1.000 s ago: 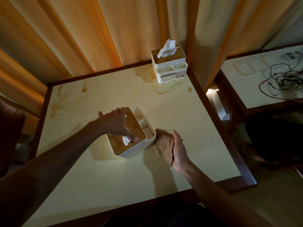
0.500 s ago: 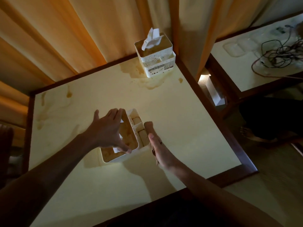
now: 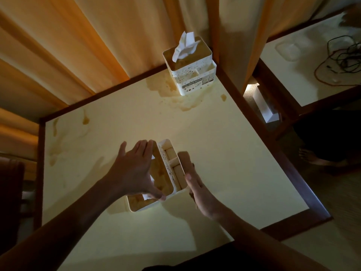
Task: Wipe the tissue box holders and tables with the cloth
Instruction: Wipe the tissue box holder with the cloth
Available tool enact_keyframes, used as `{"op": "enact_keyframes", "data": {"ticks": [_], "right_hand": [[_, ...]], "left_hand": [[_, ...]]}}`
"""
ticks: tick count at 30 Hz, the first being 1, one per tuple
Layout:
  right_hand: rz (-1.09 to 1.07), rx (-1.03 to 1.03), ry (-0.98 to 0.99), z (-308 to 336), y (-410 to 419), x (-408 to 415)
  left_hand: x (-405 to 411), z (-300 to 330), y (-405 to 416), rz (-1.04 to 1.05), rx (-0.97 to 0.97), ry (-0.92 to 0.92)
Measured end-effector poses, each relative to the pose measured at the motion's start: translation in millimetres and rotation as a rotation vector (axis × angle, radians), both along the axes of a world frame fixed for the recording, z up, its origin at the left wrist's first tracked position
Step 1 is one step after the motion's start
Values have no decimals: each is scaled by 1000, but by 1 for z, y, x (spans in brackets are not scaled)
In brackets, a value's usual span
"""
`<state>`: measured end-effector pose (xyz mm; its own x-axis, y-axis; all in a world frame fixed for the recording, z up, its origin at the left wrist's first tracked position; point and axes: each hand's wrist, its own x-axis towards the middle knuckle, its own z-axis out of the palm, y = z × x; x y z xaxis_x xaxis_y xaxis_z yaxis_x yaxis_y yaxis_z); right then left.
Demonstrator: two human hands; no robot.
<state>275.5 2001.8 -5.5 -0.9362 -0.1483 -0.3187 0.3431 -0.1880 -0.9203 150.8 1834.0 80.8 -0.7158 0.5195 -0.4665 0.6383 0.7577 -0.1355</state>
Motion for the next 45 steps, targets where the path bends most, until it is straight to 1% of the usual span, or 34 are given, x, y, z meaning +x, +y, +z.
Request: {"op": "enact_keyframes", "data": {"ticks": [2,4,7,10,13,15,19,21,23,25,30,31,34,35,37,41,45], "right_hand": [[10,3,-1,1,0,14],[50,81,26,-1,-3,5],[85,172,136,3,-5,-38],[85,230,168,8,-3,-88],[121,349,224,0,-4,-104],[115,389,269,-3,-6,-89],[106,382,381,-4,-3,-20],[129,379,374,-7,-1,11],[135,395,358,-8,-4,20],[137,440,353,-7,-5,2],[204,493,309,-1,6,-80],[235,541,342,-4,9,-93],[335,781,521,-17,11,-116],[342,810,527,-21,10,-118],[302,801,499,-26,5,-111],[202,764,437,-19,-10,-60],[251,757,298,3,-11,-4]], "left_hand": [[0,0,0,-3,0,-6],[1,1,1,-2,-11,-19],[1,2,3,7,-18,-35],[0,2,2,10,-2,-39],[-1,1,1,0,-2,-29],[-1,1,0,-8,-1,-22],[-2,-2,-2,-24,-1,7],[-2,-3,-2,-29,9,7],[-2,-4,-3,-27,25,-1],[-2,-3,-3,-22,28,-4],[0,1,-2,0,16,-51],[0,1,-2,1,25,-47],[1,2,-2,-12,35,-23],[0,2,-2,-17,29,-17],[0,1,-3,-10,19,-24],[0,-1,-3,10,33,-35],[1,-3,-3,14,15,-38]]}}
